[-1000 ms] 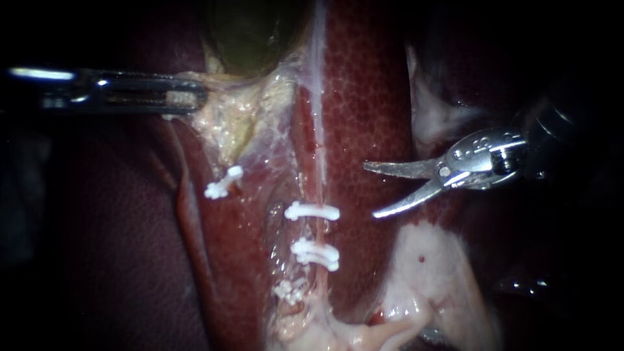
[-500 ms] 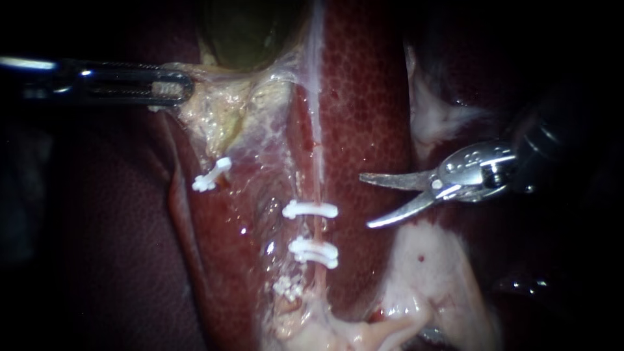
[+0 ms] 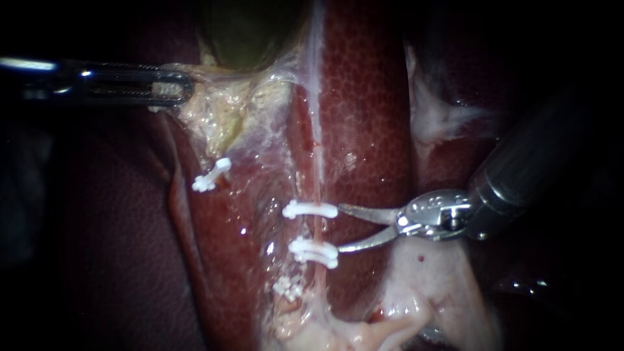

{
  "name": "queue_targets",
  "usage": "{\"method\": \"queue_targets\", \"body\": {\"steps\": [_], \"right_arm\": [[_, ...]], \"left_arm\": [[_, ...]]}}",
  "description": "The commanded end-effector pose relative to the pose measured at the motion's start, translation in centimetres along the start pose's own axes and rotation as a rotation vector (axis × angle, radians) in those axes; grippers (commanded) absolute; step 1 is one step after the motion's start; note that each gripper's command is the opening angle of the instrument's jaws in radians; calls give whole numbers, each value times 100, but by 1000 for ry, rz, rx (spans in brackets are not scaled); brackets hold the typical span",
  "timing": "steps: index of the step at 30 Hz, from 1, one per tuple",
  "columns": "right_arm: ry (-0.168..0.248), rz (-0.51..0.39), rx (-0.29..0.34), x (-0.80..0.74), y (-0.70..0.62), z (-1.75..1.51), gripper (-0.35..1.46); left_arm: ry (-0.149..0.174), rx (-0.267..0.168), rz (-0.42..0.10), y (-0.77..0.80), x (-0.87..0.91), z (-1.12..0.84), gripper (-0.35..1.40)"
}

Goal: Go to the cutting position right tube

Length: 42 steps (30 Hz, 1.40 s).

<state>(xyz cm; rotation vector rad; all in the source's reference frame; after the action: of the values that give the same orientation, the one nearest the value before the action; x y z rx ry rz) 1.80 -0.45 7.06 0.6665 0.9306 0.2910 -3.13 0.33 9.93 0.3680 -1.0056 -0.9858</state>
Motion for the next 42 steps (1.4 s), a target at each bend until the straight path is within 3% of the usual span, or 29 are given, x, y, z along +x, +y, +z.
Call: {"method": "queue_targets", "body": {"steps": [1, 25, 42], "right_arm": [[-5, -1, 3, -1, 0, 3, 141], [-26, 26, 72, 4, 7, 58, 138], [0, 18, 111, 20, 18, 90, 136]], "left_arm": [[0, 0, 0, 0, 0, 0, -35], [-1, -3, 1, -1, 2, 3, -35], [-2, -5, 1, -3, 3, 5, -35]]}}
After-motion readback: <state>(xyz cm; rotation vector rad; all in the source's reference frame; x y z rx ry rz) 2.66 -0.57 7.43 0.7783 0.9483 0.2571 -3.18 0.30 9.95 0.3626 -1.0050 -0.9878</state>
